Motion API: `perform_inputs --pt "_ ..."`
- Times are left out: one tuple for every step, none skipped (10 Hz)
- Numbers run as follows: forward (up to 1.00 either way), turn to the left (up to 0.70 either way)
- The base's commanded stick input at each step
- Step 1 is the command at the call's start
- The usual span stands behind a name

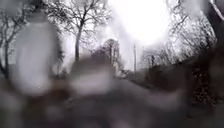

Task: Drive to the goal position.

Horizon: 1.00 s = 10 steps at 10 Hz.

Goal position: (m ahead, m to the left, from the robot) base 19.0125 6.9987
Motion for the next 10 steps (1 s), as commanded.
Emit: perform_inputs --pt "0.85 0.0" --pt "0.85 0.0" --pt "0.85 0.0" --pt "0.85 0.0" --pt "0.85 0.0" --pt "0.85 0.0" --pt "0.85 0.0" --pt "0.85 0.0" --pt "0.85 0.0" --pt "0.85 0.0"
